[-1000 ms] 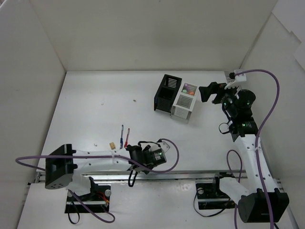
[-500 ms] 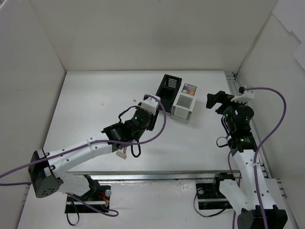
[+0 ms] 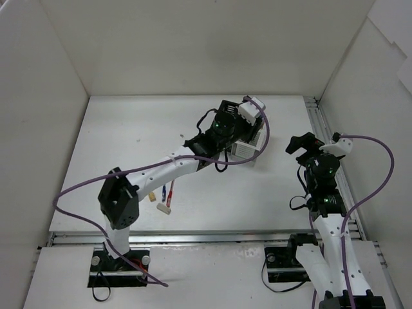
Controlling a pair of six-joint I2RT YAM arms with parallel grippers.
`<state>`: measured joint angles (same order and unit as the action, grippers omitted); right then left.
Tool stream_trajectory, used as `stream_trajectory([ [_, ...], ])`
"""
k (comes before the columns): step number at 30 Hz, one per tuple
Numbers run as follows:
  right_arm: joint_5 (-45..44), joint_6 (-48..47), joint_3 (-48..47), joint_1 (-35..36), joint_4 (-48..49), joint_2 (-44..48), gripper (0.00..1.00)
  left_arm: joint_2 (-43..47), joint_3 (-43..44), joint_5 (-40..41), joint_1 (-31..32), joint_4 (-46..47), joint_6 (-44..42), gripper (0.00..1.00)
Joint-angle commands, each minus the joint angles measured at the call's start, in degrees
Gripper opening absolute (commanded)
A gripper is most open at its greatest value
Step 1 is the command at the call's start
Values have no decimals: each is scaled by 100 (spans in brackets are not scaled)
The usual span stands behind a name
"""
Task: Sort the stationery into containers
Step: Place the stationery in the storage box.
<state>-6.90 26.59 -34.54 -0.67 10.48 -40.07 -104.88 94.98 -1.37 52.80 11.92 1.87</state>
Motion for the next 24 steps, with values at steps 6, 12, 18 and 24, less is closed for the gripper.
stream_trajectory([
  [6,-58,-189,-158,23,261,-27,98,-1226,1356,-1427,-497,1259,384,0],
  [12,-13,-312,-140,31,358,-123,98,-1579,1542,-1797,-630,1400,648,0],
  [18,83,-330,-158,23,411,-255,98,-1395,830,-1718,-630,1655,692,0],
  [24,136,-365,-210,23,350,-229,98,-1421,697,-1735,-630,1480,736,28],
])
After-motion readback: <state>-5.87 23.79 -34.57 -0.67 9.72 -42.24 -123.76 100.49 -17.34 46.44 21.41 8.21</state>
